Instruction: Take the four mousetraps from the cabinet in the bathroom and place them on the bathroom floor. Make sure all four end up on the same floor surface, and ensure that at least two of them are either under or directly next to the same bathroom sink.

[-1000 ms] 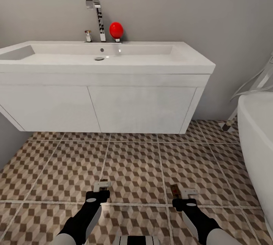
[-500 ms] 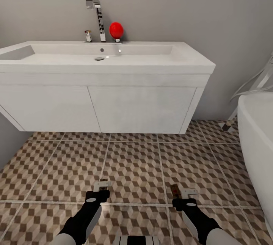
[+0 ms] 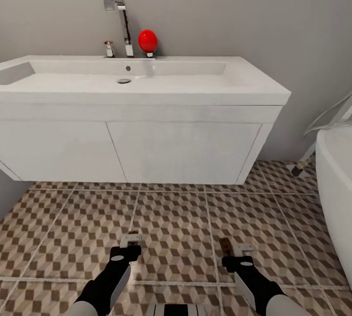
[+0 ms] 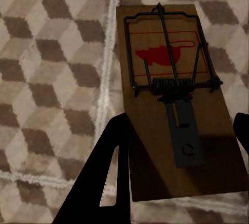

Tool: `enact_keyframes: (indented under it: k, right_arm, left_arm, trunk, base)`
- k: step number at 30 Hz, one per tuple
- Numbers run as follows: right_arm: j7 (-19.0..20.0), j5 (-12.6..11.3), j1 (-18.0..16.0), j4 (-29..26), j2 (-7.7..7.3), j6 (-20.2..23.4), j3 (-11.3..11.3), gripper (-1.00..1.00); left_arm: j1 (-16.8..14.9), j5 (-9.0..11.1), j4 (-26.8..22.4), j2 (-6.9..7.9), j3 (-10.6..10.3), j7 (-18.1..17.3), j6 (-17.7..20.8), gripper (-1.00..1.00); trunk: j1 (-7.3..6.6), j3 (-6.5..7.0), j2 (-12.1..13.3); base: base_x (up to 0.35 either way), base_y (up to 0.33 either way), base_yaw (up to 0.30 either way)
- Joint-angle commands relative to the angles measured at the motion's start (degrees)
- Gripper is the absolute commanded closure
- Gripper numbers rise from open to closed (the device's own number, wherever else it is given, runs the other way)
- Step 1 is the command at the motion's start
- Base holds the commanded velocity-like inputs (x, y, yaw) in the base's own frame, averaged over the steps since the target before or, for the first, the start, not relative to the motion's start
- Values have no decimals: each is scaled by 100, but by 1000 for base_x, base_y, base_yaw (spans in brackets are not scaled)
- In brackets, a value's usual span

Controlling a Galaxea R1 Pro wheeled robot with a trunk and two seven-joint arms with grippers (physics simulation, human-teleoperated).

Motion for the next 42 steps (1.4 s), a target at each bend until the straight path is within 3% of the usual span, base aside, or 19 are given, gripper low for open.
enact_keyframes:
  k: [1, 8, 14, 17, 22, 28, 32, 37, 39, 42]
  right_arm:
    - [-40, -77, -2, -12, -4, 25, 48, 100]
    - [-40, -77, -3, -12, -5, 21, 48, 100]
    - [-64, -82, -3, -267, -3, 109, 32, 100]
    - [-287, -96, -3, -851, 16, 454, 25, 100]
    - [-481, -116, -166, -1281, 234, 968, 22, 100]
    - [-505, -143, -526, -1187, 296, 848, 11, 100]
    - [-506, -123, -583, -1071, 374, 709, 12, 100]
    - [-513, -139, -591, -1051, 357, 647, -7, 100]
    - [-514, -145, -591, -1050, 345, 643, -17, 100]
    - [-515, -144, -591, -1049, 366, 641, -21, 100]
  left_arm:
    - [-1, 18, -12, 5, -35, 58, 36, 100]
    - [-1, 55, -83, -2, -25, 55, -20, 100]
    - [-10, 83, -943, -72, -22, 4, 119, 100]
    - [-40, 118, -1222, -80, -25, -47, 509, 100]
    - [-21, 128, -1301, -104, -35, -75, 674, 100]
    - [-15, 99, -1310, -127, -50, -75, 732, 100]
    - [-12, 85, -1396, -275, -66, -75, 698, 100]
    - [-15, 86, -1397, -327, -72, -63, 699, 100]
    - [-12, 84, -1392, -373, -199, -23, 715, 100]
    - [-10, 98, -1403, -413, -601, 9, 746, 100]
  trunk:
    - [2, -5, -2]
    - [2, -5, -2]
    - [2, -5, -2]
    - [2, -5, -2]
    - [2, -5, -2]
    - [2, -5, -2]
    - [2, -5, -2]
    - [2, -5, -2]
    - [2, -5, -2]
    - [2, -5, -2]
  base:
    - [269, 0, 0]
    - [89, 0, 0]
    - [10, 0, 0]
    - [1, 0, 0]
    - [0, 0, 0]
    - [0, 0, 0]
    - [0, 0, 0]
    - [0, 0, 0]
    - [0, 0, 0]
    - [0, 0, 0]
